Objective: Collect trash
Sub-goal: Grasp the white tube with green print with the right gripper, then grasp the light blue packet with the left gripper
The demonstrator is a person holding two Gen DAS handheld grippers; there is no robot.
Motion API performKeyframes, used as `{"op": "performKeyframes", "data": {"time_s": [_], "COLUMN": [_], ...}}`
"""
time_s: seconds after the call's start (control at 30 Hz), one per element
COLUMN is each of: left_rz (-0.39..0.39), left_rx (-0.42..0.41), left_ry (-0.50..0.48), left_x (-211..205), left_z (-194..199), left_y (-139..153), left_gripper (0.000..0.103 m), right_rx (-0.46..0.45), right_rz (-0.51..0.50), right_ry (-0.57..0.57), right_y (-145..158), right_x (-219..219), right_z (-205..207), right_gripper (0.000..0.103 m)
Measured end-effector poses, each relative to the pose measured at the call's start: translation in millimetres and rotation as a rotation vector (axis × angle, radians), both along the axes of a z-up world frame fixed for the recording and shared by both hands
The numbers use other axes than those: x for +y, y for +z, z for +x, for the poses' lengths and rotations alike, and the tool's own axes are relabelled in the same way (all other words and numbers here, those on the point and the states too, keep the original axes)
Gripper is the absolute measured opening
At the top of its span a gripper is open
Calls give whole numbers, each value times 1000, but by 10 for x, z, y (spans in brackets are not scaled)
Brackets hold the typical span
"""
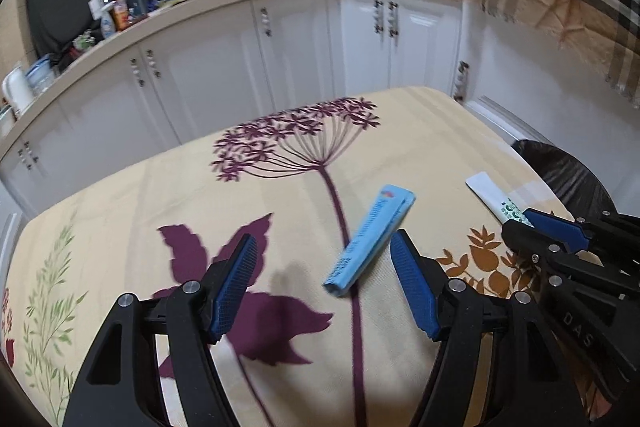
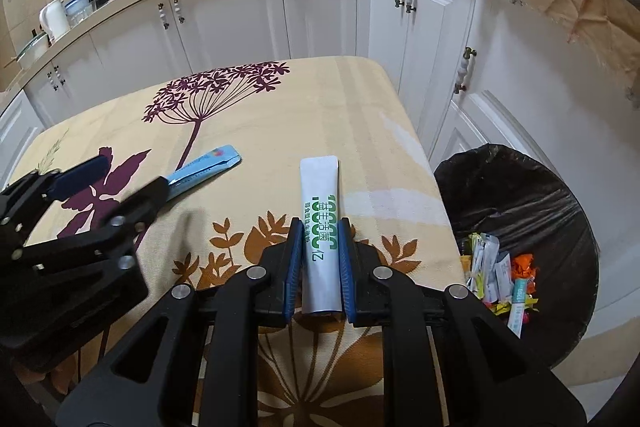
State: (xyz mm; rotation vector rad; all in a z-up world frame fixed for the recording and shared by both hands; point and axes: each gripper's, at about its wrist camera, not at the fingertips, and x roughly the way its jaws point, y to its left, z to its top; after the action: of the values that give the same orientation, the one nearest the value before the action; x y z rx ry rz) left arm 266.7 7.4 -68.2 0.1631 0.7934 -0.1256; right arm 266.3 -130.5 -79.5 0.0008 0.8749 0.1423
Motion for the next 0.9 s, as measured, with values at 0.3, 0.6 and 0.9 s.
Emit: {"op": "performKeyframes", "data": {"time_s": [0.3,0.6,0.9], "left_rz": [-33,-23,-47], "left_rx": [93,87,75], "left_ry": [-72,-81,-47], "left_x": [-75,-105,-36], "left_z": [125,101,55], "left_y": [-123,-118,-85], "left_gripper": [43,17,10], "right_rx": [2,0,-4], "right_rz": [9,-10,-15], "right_ry": [2,5,12], "right_y": [-3,-11,0], "right_x": [-13,14,27], "right_z": [1,-1,-22], "right_gripper": [18,18,17]}}
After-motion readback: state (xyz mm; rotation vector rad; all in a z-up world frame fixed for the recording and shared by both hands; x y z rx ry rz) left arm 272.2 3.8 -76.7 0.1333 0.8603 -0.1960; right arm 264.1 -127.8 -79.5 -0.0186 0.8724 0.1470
